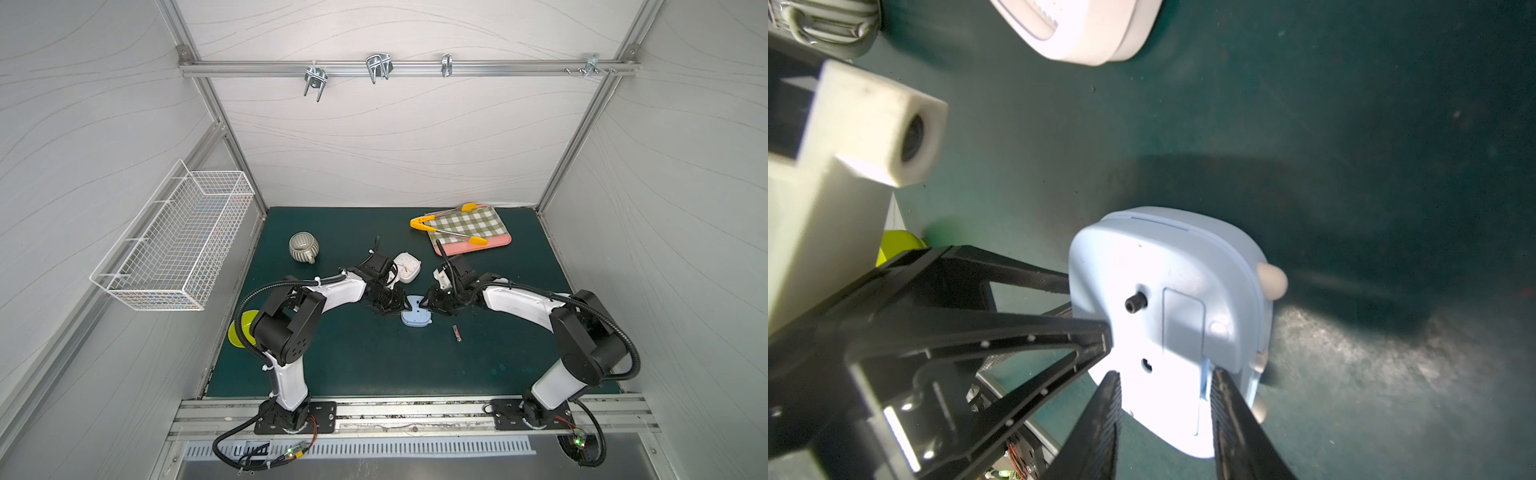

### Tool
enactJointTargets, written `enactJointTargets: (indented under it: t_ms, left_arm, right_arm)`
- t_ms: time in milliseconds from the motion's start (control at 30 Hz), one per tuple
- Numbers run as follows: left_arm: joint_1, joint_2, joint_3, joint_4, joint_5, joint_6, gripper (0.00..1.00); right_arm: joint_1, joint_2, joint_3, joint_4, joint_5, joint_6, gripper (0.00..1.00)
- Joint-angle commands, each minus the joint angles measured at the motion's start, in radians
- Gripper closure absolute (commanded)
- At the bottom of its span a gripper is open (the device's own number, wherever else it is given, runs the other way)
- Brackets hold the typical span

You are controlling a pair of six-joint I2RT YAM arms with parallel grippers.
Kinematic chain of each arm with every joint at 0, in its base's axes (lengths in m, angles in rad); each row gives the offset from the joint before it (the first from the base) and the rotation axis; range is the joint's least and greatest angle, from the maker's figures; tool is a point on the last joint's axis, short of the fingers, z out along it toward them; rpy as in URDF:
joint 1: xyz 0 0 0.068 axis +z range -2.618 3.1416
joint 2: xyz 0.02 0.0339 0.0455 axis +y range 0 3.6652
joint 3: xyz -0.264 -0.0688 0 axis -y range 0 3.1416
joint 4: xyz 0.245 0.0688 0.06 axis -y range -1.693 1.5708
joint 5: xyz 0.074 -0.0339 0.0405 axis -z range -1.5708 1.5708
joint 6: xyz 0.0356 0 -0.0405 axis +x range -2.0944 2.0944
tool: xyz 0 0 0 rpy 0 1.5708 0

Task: Insert the battery into the alarm
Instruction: Remove the cover from the alarm.

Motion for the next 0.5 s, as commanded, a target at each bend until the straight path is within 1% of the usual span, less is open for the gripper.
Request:
enactJointTargets:
  t_ms: [0, 233, 467]
  left_arm:
    - [-0.005, 0.020, 0.014, -0.029, -0.030, 0.019, 0.57]
    - [-0.006, 0.017, 0.007, -0.026, -0.033, 0.013, 0.57]
    - [-0.006, 0.017, 0.007, -0.024, -0.037, 0.011, 0.57]
  right_arm:
    - [0.022, -0.025, -0.007, 0.082, -0.108, 0.014, 0.63]
    - [0.026, -0.081, -0.011, 0.113, -0.132, 0.012, 0.63]
    - [0.025, -0.075, -0.013, 0.114, -0.132, 0.012, 0.64]
